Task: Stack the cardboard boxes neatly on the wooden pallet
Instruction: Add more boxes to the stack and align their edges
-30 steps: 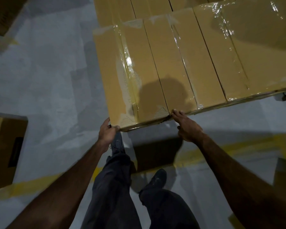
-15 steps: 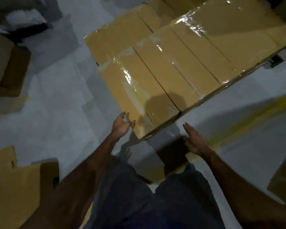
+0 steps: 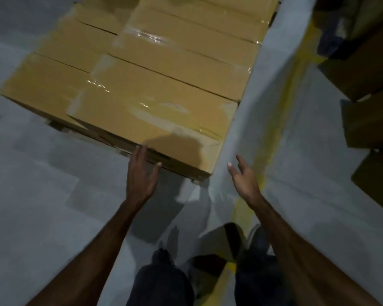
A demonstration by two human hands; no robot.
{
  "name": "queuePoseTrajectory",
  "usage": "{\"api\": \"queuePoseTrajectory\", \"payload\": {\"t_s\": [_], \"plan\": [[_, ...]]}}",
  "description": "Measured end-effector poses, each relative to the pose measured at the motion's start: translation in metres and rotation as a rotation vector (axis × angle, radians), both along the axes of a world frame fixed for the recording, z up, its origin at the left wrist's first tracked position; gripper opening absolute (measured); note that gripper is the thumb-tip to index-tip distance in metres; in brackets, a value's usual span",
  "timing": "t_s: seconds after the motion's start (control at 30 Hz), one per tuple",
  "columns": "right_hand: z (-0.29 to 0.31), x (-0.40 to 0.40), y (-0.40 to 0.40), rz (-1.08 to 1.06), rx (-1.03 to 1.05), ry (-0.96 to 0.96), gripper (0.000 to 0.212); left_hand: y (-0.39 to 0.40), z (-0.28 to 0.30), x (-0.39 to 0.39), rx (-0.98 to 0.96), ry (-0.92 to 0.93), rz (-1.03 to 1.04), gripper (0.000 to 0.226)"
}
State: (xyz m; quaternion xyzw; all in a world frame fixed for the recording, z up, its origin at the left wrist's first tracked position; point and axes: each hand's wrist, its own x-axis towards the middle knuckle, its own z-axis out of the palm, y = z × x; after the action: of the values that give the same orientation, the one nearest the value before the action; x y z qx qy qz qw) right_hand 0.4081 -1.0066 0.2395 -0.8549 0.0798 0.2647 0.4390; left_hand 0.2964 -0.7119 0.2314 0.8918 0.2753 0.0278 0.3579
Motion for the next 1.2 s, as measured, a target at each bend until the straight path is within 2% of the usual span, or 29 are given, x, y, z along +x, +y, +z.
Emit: {"api": "queuePoseTrajectory", "payload": {"t_s": [0.17,0.3,0.4,0.43,0.53,0.57,0.63,0.8,0.93,1.03,1.2], "plan": [[-0.056,-0.017,0.006,-0.103,0.158,-0.075,0.065,-0.011,-0.067,-0.014,-0.317,-0.093,0.338,0.074],[-0.124,-0.01,0.013,-0.158,0.301,-0.123,0.089,0.006,-0.13,0.005,-0.382,-0.18,0.429,0.075],[-0.171,-0.003,0.017,-0.146,0.361,-0.212,0.104,0.009,-0.164,0.026,-0.51,-0.279,0.538,0.07],[-0.184,0.0,0.019,-0.133,0.387,-0.256,0.102,0.008,-0.172,0.033,-0.538,-0.343,0.55,0.071],[-0.212,0.009,0.027,-0.06,0.45,-0.377,0.075,0.004,-0.195,0.049,-0.549,-0.536,0.552,0.084],[-0.218,0.011,0.029,-0.051,0.452,-0.421,0.077,0.004,-0.202,0.054,-0.548,-0.596,0.56,0.09],[-0.231,0.015,0.035,-0.017,0.444,-0.524,0.094,0.009,-0.214,0.064,-0.538,-0.676,0.592,0.097],[-0.253,0.007,0.039,0.076,0.506,-0.667,0.098,0.022,-0.198,0.081,-0.663,-0.739,0.723,0.086],[-0.249,0.001,0.038,0.081,0.511,-0.639,0.104,0.025,-0.18,0.079,-0.787,-0.734,0.793,0.085],[-0.24,0.005,0.039,0.057,0.485,-0.618,0.112,0.031,-0.182,0.08,-0.872,-0.697,0.812,0.09],[-0.248,0.004,0.044,0.017,0.496,-0.572,0.12,0.021,-0.183,0.082,-0.993,-0.668,0.857,0.084]]}}
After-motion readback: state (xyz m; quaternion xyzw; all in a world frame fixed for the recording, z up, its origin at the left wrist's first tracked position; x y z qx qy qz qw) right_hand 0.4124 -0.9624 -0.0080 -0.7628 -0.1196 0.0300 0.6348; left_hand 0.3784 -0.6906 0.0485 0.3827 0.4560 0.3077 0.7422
